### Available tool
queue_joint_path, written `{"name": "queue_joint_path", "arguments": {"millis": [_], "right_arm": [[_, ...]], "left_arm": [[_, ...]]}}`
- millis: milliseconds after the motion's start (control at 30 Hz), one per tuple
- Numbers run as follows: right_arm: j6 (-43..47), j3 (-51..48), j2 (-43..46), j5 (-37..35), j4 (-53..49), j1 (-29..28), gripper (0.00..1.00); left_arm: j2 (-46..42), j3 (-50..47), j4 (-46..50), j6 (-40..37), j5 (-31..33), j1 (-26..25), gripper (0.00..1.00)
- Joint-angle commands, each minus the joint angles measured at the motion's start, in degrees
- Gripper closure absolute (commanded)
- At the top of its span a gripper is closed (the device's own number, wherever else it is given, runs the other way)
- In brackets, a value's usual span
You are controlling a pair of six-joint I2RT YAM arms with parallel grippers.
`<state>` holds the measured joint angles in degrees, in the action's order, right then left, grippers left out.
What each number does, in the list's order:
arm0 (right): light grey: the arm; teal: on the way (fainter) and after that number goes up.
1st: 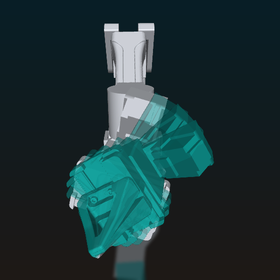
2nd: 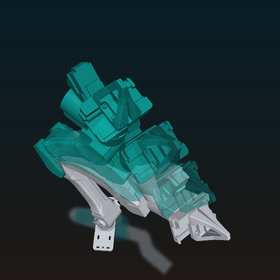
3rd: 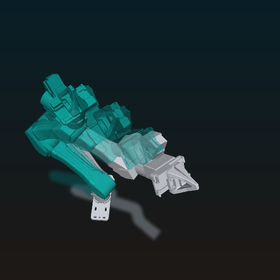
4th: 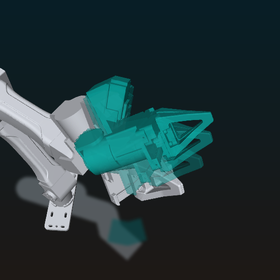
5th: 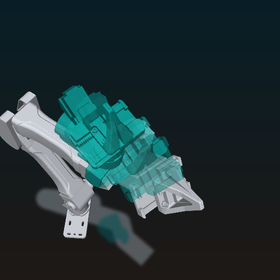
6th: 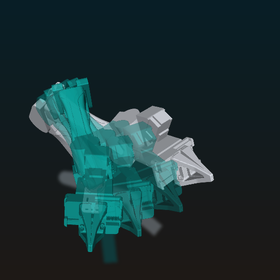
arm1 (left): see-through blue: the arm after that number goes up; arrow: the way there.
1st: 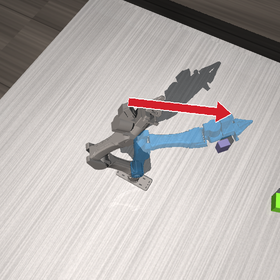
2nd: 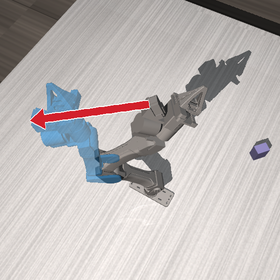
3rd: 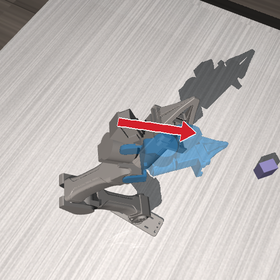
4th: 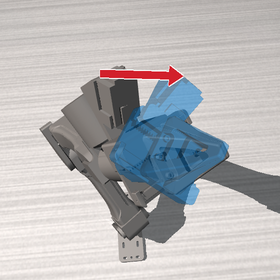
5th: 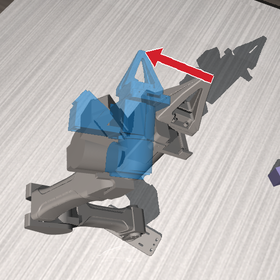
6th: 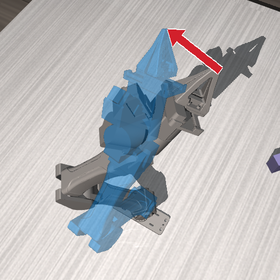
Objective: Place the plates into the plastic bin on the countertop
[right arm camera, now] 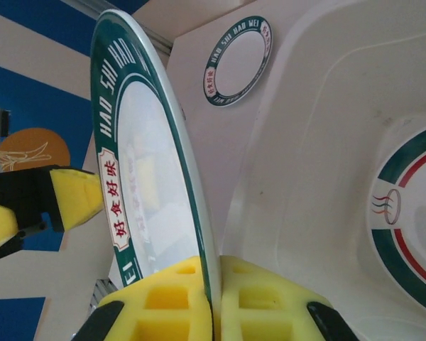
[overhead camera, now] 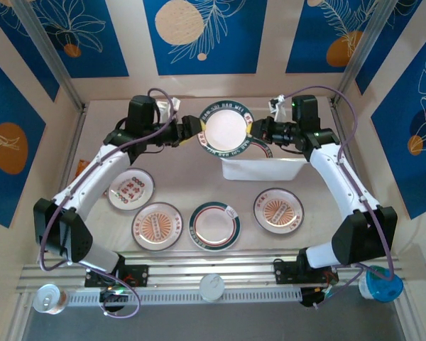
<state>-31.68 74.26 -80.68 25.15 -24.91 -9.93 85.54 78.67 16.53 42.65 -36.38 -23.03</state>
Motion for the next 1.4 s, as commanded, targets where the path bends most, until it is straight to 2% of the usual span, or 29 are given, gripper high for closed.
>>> {"name": "queue_joint_path", "arguments": {"millis": [0,200,433,733,867,1033,1367], "right_arm": [[-0.07,2.76,-0.38,2.76,-0.42,1.86,0.97],[1.23,4.60,-2.77,4.52,-2.02,6.19,0.97],[2.36,6.55,-5.30,5.57,-2.91,10.79,0.97],[3.67,8.71,-10.24,5.63,-3.17,13.89,0.97],[5.41,11.04,-12.37,3.53,-6.84,14.37,0.97],[7.36,13.33,-15.08,1.39,-10.47,14.53,0.98],[10.18,12.74,-17.40,1.54,-14.25,13.59,0.98]], "left_arm": [[1.07,3.62,1.48,-1.67,2.00,1.81,0.04],[0.81,3.72,3.89,-3.62,4.36,7.30,0.00],[-1.07,1.53,7.10,-7.04,6.22,12.26,0.02],[-3.42,-5.67,7.93,-8.50,6.37,13.84,0.04],[-4.06,-7.95,8.33,-8.89,5.89,14.58,0.05],[-3.32,-8.41,7.43,-7.93,4.26,15.04,0.09],[-3.05,-9.11,6.28,-7.14,3.23,15.03,0.16]]}}
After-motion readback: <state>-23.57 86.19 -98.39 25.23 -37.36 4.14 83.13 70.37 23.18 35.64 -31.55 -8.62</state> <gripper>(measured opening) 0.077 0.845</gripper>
